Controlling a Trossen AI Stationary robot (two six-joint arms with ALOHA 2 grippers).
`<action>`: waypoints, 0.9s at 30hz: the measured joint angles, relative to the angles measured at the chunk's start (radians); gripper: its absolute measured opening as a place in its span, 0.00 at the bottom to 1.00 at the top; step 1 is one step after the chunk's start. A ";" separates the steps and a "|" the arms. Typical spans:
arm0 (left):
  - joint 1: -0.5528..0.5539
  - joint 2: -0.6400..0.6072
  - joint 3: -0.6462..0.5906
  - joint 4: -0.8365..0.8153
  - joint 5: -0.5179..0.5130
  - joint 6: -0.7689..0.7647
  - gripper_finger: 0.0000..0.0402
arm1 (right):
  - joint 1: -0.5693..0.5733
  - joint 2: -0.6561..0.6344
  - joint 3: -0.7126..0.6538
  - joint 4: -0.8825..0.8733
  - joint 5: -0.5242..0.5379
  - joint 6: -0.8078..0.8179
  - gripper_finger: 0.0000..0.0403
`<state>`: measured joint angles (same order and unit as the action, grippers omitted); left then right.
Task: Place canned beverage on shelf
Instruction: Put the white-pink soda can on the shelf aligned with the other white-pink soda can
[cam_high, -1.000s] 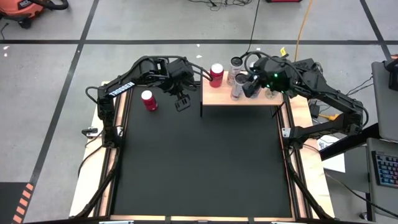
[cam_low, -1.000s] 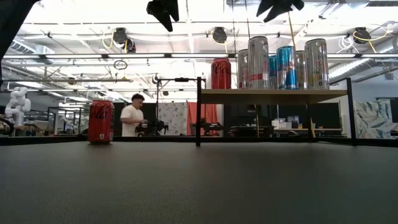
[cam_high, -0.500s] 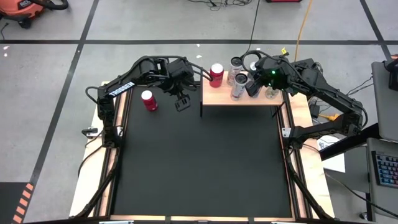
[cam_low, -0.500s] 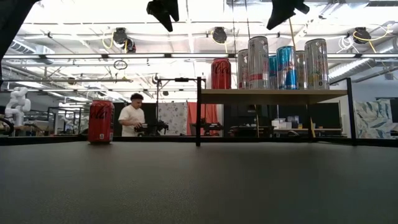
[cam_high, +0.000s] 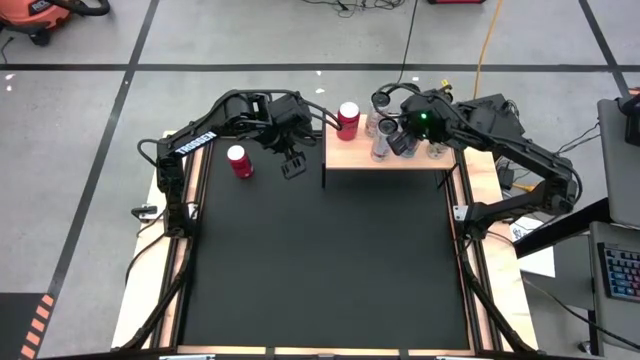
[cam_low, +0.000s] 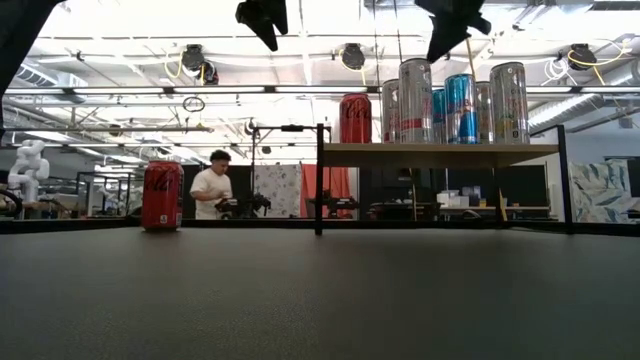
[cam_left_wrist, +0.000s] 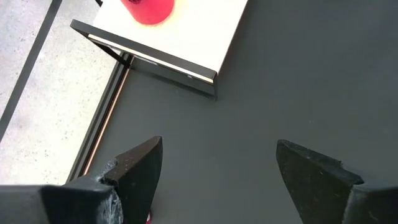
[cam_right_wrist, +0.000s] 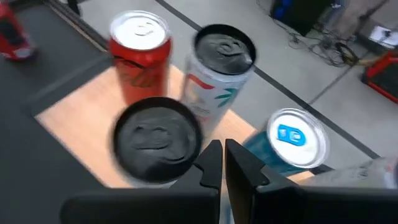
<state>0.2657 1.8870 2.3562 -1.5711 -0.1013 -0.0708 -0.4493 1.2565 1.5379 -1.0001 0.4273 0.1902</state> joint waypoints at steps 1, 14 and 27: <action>0.000 0.000 0.000 0.000 0.000 0.000 0.77 | -0.004 0.003 0.000 -0.002 0.011 0.000 0.00; 0.000 0.000 0.000 0.000 0.000 0.006 0.77 | -0.029 0.035 0.000 -0.026 -0.039 0.010 0.00; 0.000 0.000 0.000 0.000 0.000 0.006 0.77 | -0.029 0.032 0.000 -0.063 -0.069 0.046 0.00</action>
<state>0.2657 1.8870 2.3562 -1.5711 -0.1013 -0.0645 -0.4782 1.2881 1.5379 -1.0626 0.3586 0.2366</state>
